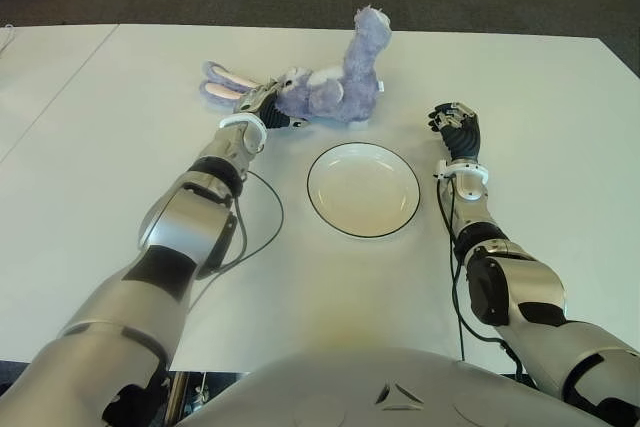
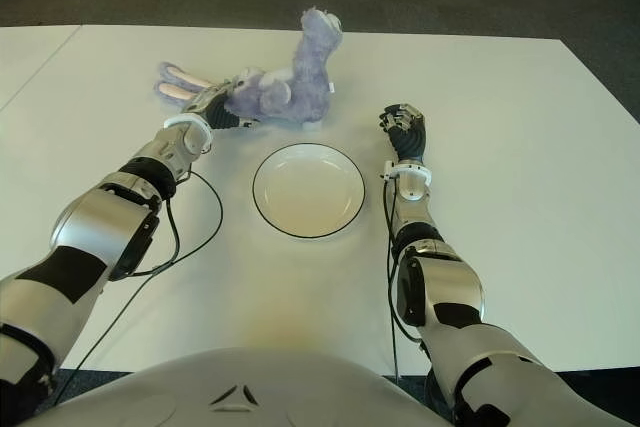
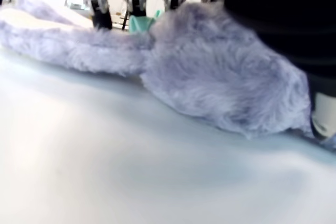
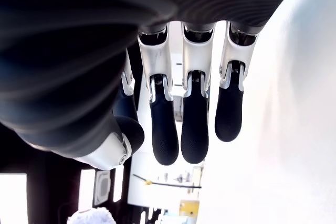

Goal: Put the doll into the plate.

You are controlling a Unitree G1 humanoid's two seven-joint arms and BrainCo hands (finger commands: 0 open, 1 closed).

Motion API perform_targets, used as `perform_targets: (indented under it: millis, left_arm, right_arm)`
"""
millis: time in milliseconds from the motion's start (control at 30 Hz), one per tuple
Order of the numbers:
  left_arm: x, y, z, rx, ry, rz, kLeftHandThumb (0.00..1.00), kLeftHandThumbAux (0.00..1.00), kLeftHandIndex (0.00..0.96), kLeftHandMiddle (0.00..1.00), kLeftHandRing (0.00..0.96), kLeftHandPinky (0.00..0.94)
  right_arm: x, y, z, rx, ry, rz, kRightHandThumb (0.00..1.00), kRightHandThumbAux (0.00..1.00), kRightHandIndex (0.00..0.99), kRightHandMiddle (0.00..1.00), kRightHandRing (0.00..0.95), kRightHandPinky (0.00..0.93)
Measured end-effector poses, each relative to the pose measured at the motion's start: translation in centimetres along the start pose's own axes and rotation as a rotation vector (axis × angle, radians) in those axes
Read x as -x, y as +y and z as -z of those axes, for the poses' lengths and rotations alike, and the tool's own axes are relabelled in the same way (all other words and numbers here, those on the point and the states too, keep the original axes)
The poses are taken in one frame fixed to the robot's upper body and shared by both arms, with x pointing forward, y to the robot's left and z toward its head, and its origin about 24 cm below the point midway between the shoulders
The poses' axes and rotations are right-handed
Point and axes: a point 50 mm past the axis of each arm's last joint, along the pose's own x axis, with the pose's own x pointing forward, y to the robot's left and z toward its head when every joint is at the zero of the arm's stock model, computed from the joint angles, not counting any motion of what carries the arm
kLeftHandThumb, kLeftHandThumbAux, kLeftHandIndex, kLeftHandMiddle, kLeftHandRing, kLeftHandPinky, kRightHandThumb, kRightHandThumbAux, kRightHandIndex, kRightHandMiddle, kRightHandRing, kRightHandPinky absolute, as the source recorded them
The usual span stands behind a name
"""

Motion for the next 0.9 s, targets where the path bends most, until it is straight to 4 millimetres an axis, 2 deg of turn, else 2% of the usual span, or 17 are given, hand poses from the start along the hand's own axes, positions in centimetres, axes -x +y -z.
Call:
perform_targets:
  millis: [100,200,400,633,733,767,900]
  left_arm:
    - [0.0,-0.4,-0.4,0.038,-0.005,0.009,0.0,0.453,0.0,0.0,0.0,0.0]
    - [0.0,-0.6,-0.5,0.059,-0.011,0.022,0.0,0.422,0.0,0.0,0.0,0.0]
    - [0.4,-1.2,0.0,0.072,-0.039,0.042,0.0,0.386,0.0,0.0,0.0,0.0]
    - [1.0,-1.2,1.3,0.066,-0.092,0.041,0.0,0.321,0.0,0.0,0.0,0.0]
    - [1.3,-1.2,1.7,0.057,-0.119,0.042,0.0,0.328,0.0,0.0,0.0,0.0]
    - [1.3,-1.1,1.9,0.048,-0.126,0.044,0.0,0.367,0.0,0.0,0.0,0.0]
    - [1.4,-1.0,2.1,0.013,-0.136,0.053,0.0,0.408,0.0,0.0,0.0,0.0]
  right_arm:
    - [0.0,0.0,0.0,0.001,0.001,0.001,0.684,0.73,0.422,0.527,0.533,0.521]
    - [0.0,-0.1,0.0,0.001,0.001,0.001,0.683,0.73,0.422,0.518,0.521,0.487]
    - [0.0,0.0,0.0,0.002,0.001,0.003,0.685,0.73,0.423,0.545,0.553,0.547]
    - [0.0,0.0,0.0,0.004,0.001,0.018,0.687,0.73,0.425,0.59,0.599,0.576]
    - [0.0,0.0,0.0,0.004,0.0,0.024,0.687,0.729,0.425,0.596,0.605,0.573]
    - [0.1,0.0,0.0,0.004,0.001,0.025,0.686,0.73,0.425,0.589,0.594,0.551]
    - [0.1,0.0,0.0,0.003,0.001,0.025,0.684,0.73,0.424,0.573,0.576,0.518]
